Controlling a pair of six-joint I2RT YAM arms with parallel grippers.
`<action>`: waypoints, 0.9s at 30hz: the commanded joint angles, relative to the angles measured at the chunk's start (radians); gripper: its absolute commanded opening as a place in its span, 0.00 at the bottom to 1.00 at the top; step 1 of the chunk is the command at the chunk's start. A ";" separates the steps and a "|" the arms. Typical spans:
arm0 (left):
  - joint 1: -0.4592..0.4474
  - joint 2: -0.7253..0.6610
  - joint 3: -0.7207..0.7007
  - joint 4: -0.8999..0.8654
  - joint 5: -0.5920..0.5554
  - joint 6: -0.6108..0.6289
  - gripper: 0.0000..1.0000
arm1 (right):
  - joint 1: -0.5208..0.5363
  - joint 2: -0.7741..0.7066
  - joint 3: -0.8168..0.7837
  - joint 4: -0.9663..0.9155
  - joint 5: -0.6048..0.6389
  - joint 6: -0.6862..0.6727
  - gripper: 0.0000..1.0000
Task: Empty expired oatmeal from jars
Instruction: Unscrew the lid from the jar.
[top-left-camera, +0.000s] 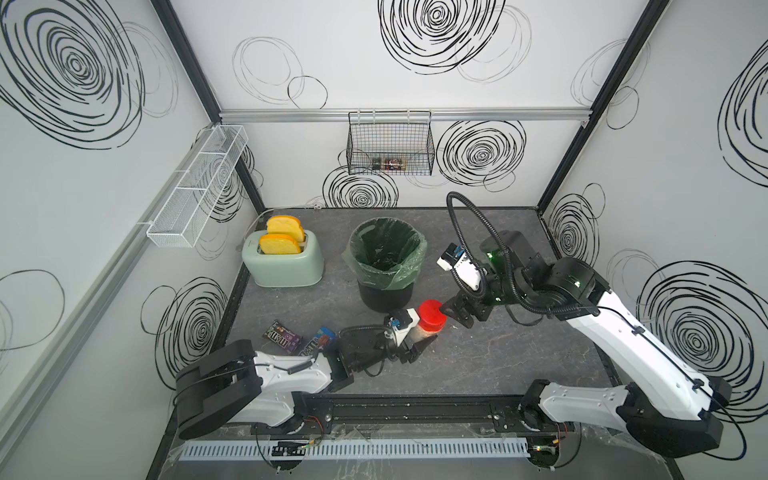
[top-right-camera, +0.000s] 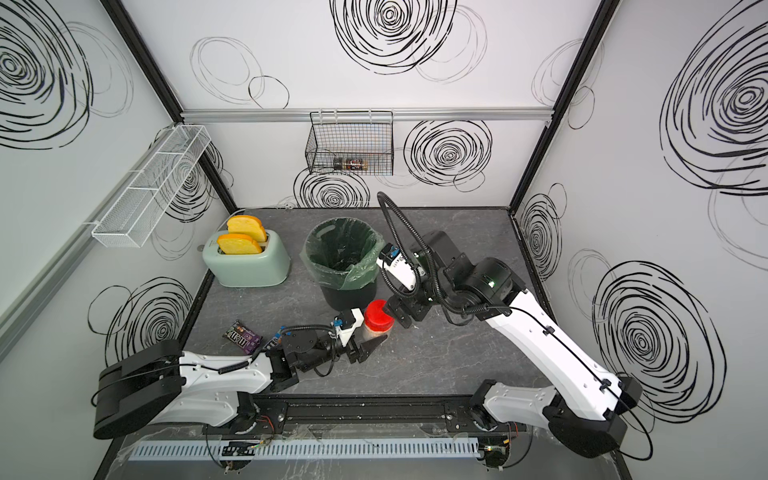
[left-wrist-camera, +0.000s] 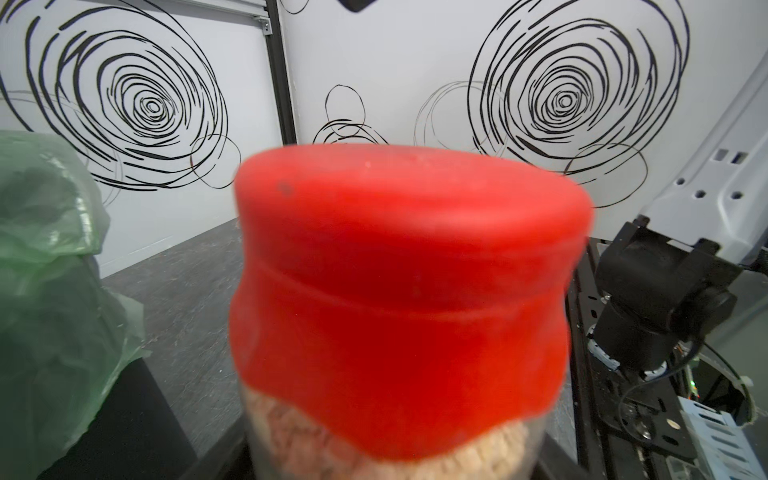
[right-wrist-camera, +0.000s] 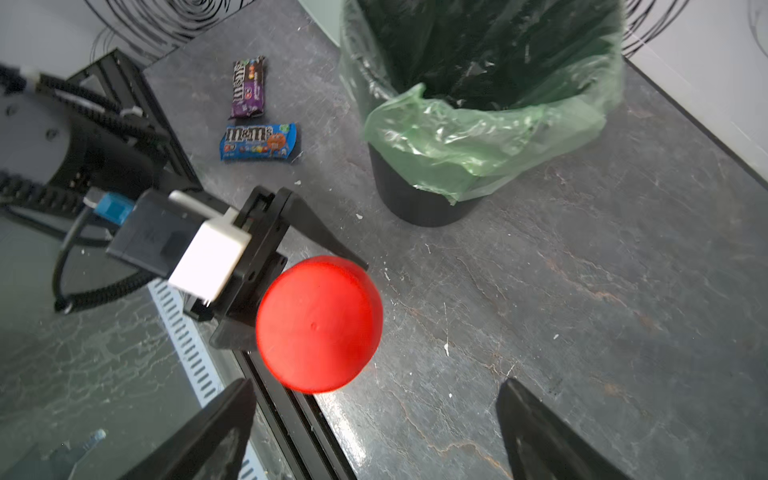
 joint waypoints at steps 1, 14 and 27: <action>0.026 -0.049 -0.002 0.057 0.023 0.024 0.54 | 0.062 0.019 0.005 -0.057 0.035 -0.052 0.92; 0.037 -0.091 -0.016 0.037 0.035 0.056 0.54 | 0.107 0.133 0.018 -0.019 0.001 -0.062 0.88; 0.012 -0.098 -0.009 0.029 0.049 0.068 0.54 | 0.107 0.171 0.032 0.013 -0.025 -0.079 0.82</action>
